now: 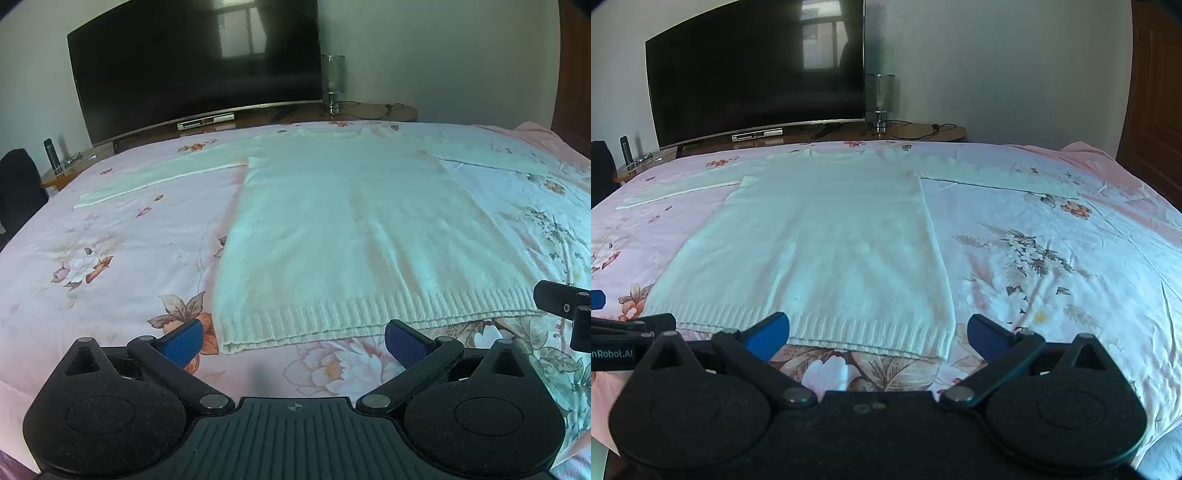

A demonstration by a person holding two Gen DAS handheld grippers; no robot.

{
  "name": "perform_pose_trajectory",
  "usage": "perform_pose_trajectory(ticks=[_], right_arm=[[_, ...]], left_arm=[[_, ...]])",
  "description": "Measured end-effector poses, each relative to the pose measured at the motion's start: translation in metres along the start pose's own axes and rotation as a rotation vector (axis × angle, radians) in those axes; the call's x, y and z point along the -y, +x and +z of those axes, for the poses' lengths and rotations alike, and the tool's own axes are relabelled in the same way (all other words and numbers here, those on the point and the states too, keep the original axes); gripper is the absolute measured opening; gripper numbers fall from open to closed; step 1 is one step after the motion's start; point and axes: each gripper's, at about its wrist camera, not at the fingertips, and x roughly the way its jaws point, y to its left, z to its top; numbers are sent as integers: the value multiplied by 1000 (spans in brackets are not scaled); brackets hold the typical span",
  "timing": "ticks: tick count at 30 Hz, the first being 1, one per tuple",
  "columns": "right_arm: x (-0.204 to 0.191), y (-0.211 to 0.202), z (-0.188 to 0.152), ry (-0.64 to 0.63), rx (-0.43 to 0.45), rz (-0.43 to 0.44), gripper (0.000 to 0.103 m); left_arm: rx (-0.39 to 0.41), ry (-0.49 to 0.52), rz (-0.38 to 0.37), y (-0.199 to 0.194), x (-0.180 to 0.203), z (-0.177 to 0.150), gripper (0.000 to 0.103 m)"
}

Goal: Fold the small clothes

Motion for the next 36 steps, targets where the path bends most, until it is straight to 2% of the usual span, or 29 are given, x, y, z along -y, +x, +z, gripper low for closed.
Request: perform_pose_trajectory(ticks=[36], right_arm=[[2,0,-1,2,4,-2,103]], left_arm=[[3,-16,-2,1,-2,2,103]])
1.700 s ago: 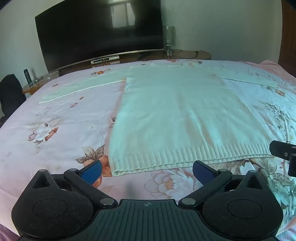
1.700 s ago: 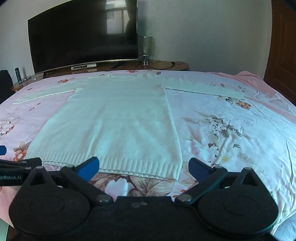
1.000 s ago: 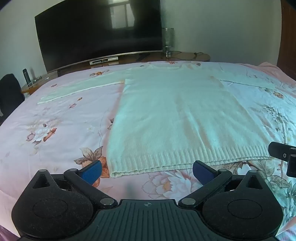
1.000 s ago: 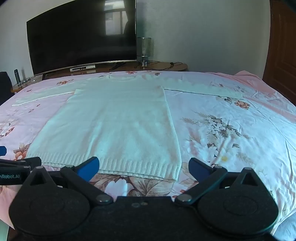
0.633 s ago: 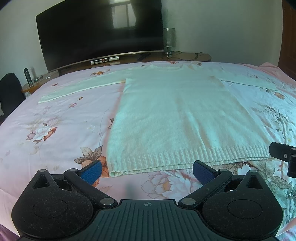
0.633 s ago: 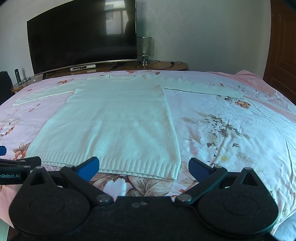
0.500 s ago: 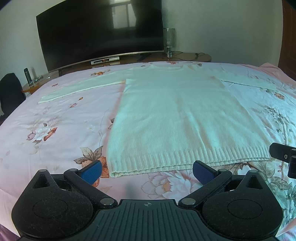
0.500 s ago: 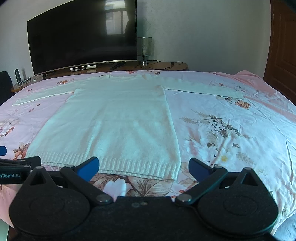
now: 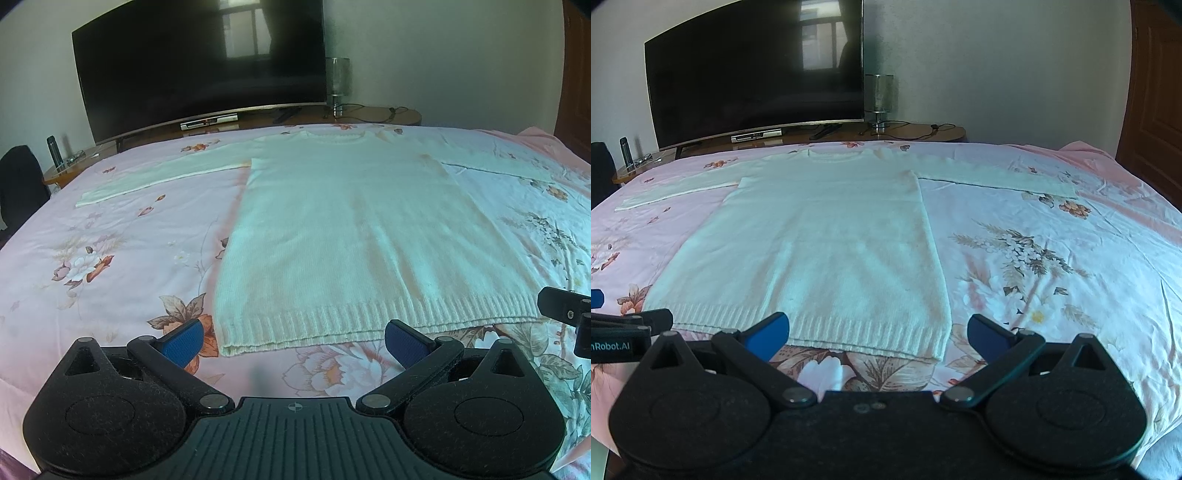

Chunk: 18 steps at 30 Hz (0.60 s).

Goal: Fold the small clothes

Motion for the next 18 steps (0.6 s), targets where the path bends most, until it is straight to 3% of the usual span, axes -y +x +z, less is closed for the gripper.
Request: perform_pose_trajectory(ticks=[18], right_arm=[[-3,2,2,-8,0,5,103]], left_arm=[[-2,-1,2,2,-2,0,103]])
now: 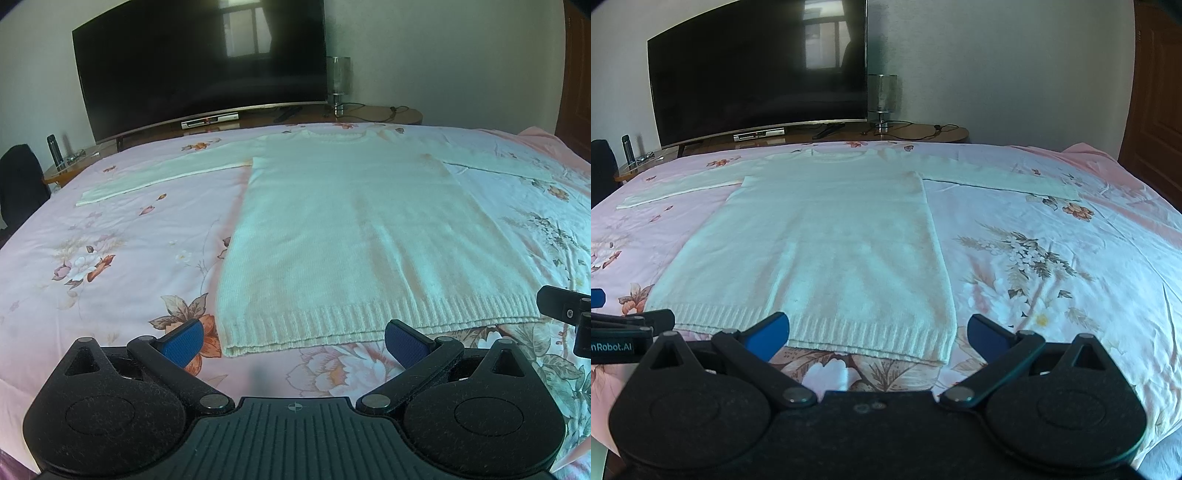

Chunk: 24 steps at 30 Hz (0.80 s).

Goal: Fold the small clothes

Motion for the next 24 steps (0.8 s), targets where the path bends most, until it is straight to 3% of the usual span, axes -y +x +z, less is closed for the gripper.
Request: perform_pose_trajectory(ticks=[24], right_arm=[[1,2,0,-7,-5,5,103]], left_arm=[[-8,-7,9,1,0,-1,103]])
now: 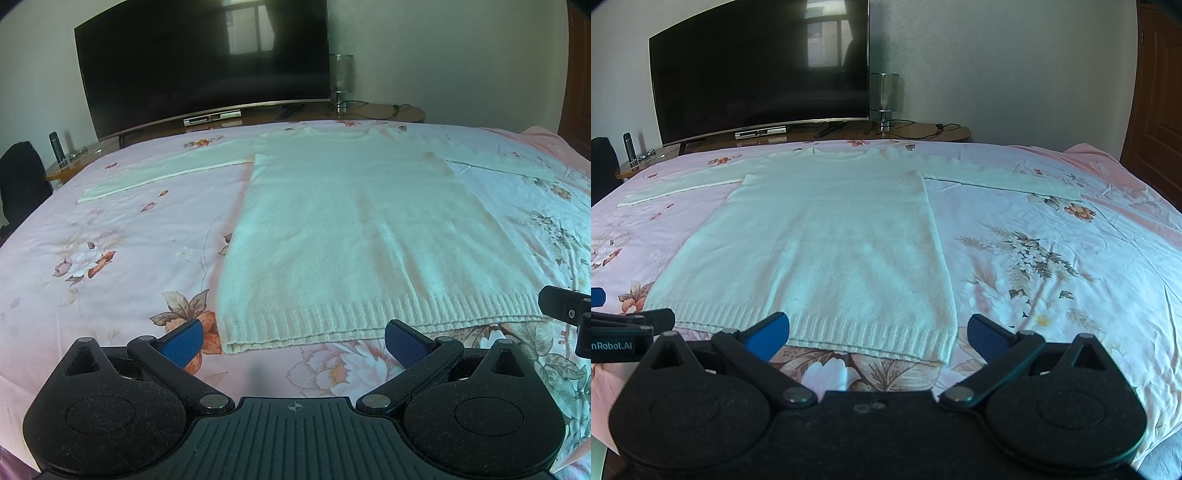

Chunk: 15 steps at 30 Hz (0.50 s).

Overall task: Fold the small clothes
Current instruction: 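Grasp the sweater cuff with the right gripper and lift it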

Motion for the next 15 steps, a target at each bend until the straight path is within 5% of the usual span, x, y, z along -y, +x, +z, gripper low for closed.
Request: perform_pose_trajectory(ticks=[10,15], right_arm=[[2,-3,0,-1,27,28,103],[9,-2,4,-3,79,-60,103]], left_arm=[[35,-34,-23,-4,-4,2,103],[46,-42,5,10,-10,16,103]])
